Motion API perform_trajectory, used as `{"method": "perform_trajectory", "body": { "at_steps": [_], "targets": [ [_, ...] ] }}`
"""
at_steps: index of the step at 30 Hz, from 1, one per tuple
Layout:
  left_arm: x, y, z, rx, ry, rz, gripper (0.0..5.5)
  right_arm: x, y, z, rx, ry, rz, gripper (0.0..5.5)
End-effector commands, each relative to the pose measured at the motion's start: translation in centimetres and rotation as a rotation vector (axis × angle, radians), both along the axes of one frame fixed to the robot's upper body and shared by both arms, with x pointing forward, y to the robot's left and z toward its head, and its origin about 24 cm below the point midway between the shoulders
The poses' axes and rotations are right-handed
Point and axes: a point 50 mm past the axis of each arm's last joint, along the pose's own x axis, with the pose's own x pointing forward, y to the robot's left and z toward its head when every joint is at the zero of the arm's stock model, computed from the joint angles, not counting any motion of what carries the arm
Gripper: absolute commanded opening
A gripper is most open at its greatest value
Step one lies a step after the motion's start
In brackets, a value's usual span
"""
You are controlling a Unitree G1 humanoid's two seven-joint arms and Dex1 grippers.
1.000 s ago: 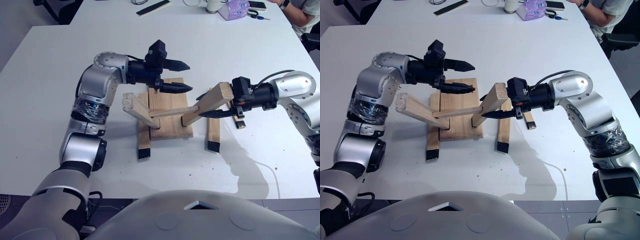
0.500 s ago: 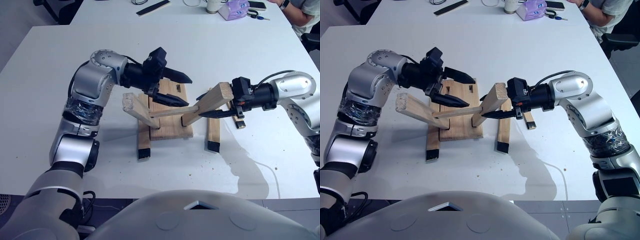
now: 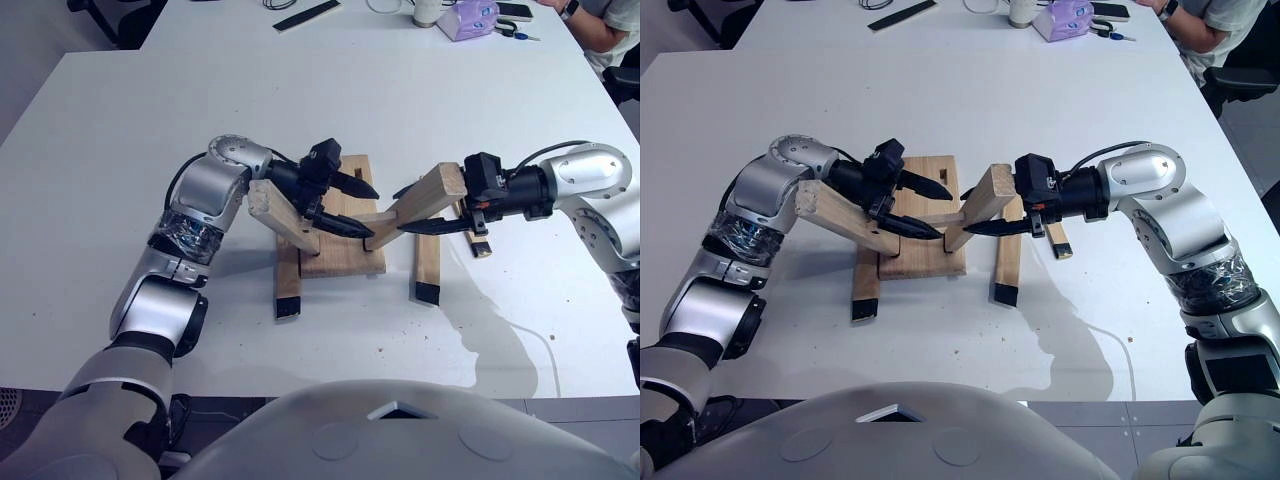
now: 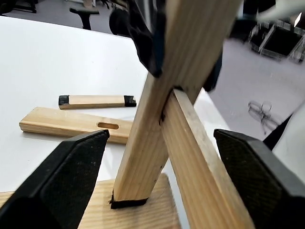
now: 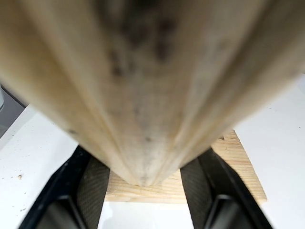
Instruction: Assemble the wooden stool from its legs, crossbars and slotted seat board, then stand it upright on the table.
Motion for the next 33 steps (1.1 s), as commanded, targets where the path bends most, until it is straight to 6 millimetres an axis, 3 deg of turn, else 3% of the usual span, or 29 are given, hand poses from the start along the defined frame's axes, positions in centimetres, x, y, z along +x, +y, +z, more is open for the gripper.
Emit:
{"method": "perform_trajectory", "body": {
  "at_steps": [1, 6, 12, 14, 16, 19, 23, 26, 28, 31, 33],
  "targets": [
    [-0.3, 0.2, 2.5, -0.091, -0.009, 0.013, 4.07, -1.7, -1.2, -6.3, -0.270, 0.189, -0.051, 2.04],
    [-0.1, 0.4, 3.1, -0.089, -0.015, 0.030, 4.07, -1.7, -1.1, -6.4, -0.268, 0.190, -0.051, 2.04],
    [-0.5, 0.6, -2.4, 0.145, -0.055, 0.043, 4.07, -1.9, -1.1, -6.6, -0.275, 0.193, -0.047, 2.04],
    [-0.6, 0.5, -3.1, 0.140, -0.029, 0.051, 4.07, -2.0, -1.2, -6.7, -0.281, 0.194, -0.041, 2.04],
    [-0.3, 0.1, -1.6, 0.024, 0.045, 0.068, 4.07, -2.0, -1.2, -6.6, -0.285, 0.194, -0.038, 2.04],
    [0.4, 0.0, 2.4, -0.165, 0.073, 0.081, 4.07, -1.9, -1.3, -6.6, -0.287, 0.193, -0.036, 2.04],
    [1.5, 1.0, 8.8, -0.358, -0.032, 0.134, 4.07, -2.0, -1.3, -6.6, -0.286, 0.194, -0.040, 2.04],
    [2.2, 2.8, 12.9, -0.433, -0.170, 0.235, 4.07, -2.0, -1.3, -6.6, -0.283, 0.193, -0.045, 2.04],
    [2.7, 5.2, 13.8, -0.376, -0.279, 0.344, 4.07, -2.0, -1.3, -6.6, -0.280, 0.191, -0.046, 2.04],
    [3.4, 10.0, 11.1, -0.067, -0.450, 0.494, 4.07, -2.3, -1.5, -6.6, -0.271, 0.192, -0.069, 2.04],
    [2.8, 13.7, 7.8, 0.209, -0.525, 0.529, 4.07, -2.4, -1.8, -6.4, -0.268, 0.192, -0.081, 2.04]
  ]
}}
